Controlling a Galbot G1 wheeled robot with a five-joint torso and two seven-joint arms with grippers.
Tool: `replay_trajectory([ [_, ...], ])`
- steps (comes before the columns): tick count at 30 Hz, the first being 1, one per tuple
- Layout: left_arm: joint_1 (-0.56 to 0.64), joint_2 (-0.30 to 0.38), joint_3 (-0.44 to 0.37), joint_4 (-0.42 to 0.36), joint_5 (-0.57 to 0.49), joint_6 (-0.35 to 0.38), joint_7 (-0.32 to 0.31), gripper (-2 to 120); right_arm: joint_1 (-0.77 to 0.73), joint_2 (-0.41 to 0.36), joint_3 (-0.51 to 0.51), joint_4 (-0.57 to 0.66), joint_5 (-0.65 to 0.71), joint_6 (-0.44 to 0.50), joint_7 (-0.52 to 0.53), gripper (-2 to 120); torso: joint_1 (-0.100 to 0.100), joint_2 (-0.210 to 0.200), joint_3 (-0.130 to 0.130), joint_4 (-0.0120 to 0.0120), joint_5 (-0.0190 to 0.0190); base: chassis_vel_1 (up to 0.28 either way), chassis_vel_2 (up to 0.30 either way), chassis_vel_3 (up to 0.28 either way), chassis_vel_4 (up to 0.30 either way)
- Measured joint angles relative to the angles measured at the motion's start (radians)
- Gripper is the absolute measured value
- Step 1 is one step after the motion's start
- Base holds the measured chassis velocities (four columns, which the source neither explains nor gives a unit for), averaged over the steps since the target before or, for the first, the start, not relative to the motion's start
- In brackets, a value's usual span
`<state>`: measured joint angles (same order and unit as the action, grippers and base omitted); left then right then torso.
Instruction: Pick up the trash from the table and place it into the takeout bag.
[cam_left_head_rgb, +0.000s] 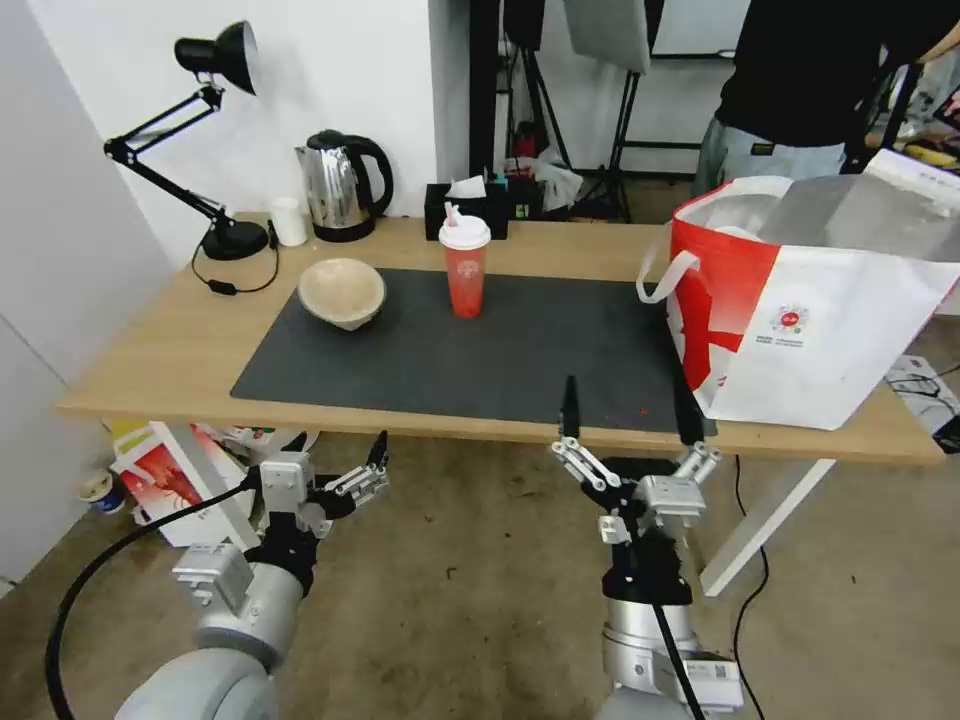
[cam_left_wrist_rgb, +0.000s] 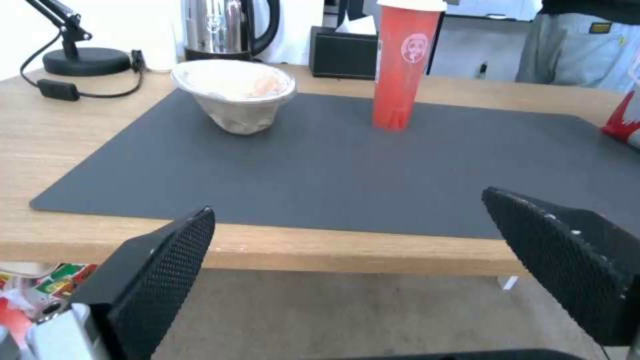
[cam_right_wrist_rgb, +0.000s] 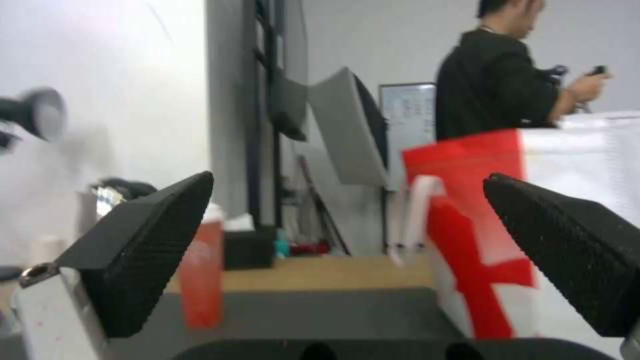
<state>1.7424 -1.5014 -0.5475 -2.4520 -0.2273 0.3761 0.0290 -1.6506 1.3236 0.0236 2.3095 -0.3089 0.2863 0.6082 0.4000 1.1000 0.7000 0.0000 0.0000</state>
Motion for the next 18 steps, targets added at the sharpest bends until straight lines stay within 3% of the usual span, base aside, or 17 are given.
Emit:
replay_trajectory([
  [7,0.0,0.004,-0.004,-0.001,-0.005,-0.001,0.0,100,-0.054,-0.046,0.029,0.007,0.011,-0.112,0.125,100,0.0,0.0,0.0,0.0,0.0,0.0,0.0,0.0,0.0],
  [18,-0.008,0.005,-0.005,0.012,-0.005,-0.006,-0.001,100,-0.075,-0.127,0.041,0.014,0.154,-0.222,0.135,100,0.0,0.0,0.0,0.0,0.0,0.0,0.0,0.0,0.0],
])
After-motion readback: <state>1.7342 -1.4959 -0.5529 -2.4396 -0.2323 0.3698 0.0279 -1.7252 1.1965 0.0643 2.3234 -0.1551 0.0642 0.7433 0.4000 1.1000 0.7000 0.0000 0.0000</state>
